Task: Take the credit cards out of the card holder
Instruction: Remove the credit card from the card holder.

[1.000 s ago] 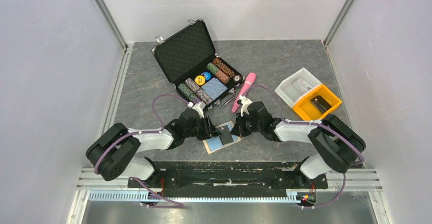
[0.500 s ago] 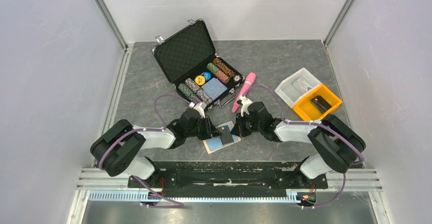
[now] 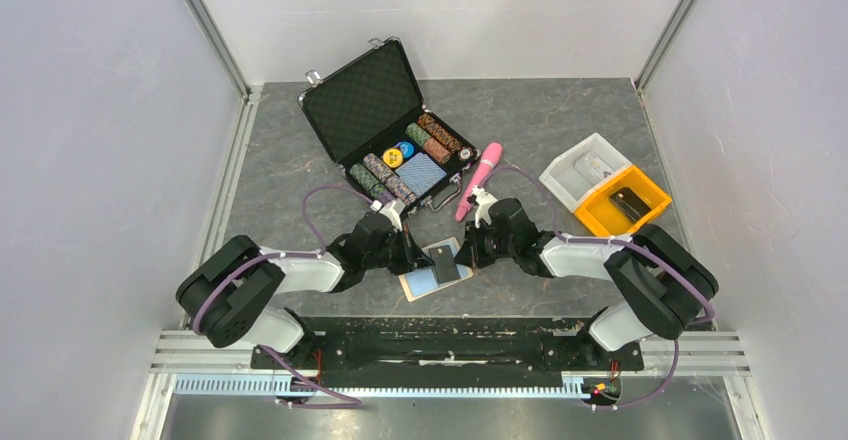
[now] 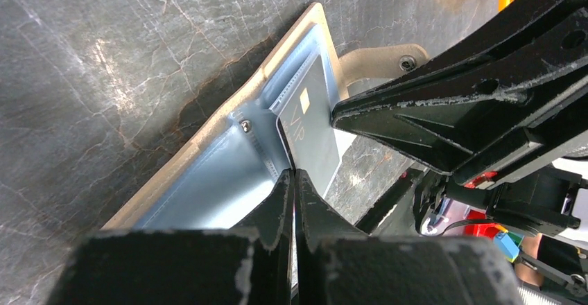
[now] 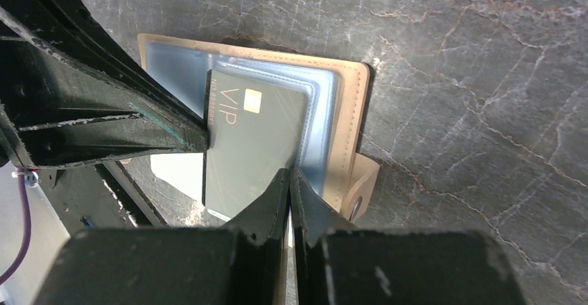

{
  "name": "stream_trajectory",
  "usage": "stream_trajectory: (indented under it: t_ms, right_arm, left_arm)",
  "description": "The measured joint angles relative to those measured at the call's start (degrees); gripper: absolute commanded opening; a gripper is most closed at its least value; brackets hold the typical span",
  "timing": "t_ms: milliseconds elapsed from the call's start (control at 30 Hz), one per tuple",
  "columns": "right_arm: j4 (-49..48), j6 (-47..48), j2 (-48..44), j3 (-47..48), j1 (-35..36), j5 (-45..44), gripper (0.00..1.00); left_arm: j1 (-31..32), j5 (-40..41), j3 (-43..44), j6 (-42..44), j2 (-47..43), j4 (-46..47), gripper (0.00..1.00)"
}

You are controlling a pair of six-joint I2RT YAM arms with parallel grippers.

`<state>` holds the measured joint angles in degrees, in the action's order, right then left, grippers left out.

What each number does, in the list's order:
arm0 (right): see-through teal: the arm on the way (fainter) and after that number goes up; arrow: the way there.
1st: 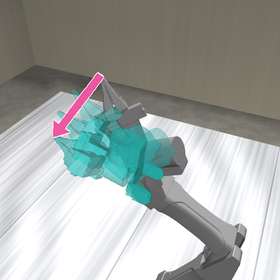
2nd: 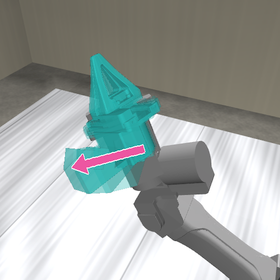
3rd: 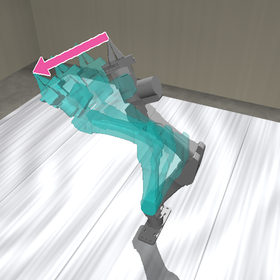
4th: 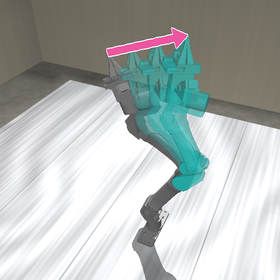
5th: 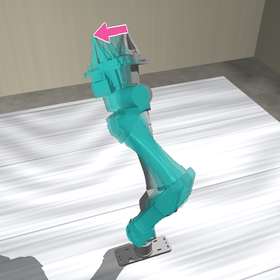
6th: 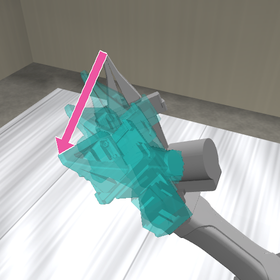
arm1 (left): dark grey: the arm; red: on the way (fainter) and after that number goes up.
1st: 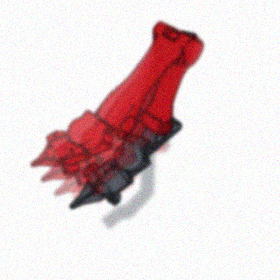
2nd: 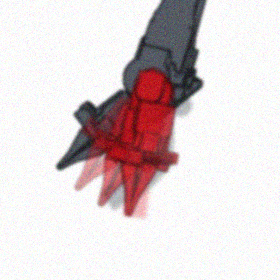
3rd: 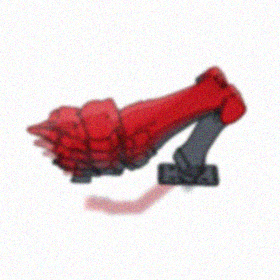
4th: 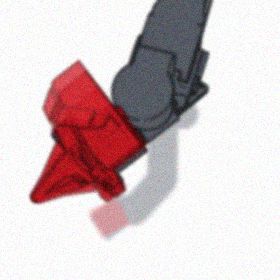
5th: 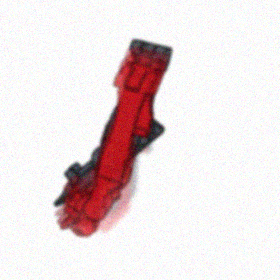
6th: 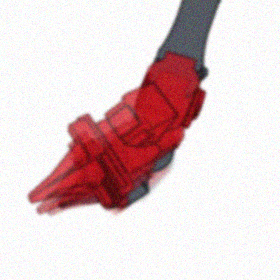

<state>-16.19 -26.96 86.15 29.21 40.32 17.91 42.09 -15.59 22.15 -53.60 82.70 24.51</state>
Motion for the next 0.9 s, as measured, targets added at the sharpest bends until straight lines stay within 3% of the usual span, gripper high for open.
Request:
stream_trajectory:
  t_ms: [533,900]
  right_arm:
    - [2.40,0.98,-3.98,0.00,-2.80,5.05,0.10]
    - [0.85,0.85,1.36,1.05,-1.86,6.40,0.08]
  left_arm:
    - [0.04,-1.68,0.00,-0.85,-0.31,-0.44,0.02]
    - [0.04,-2.95,0.00,-1.60,0.09,-1.38,0.02]
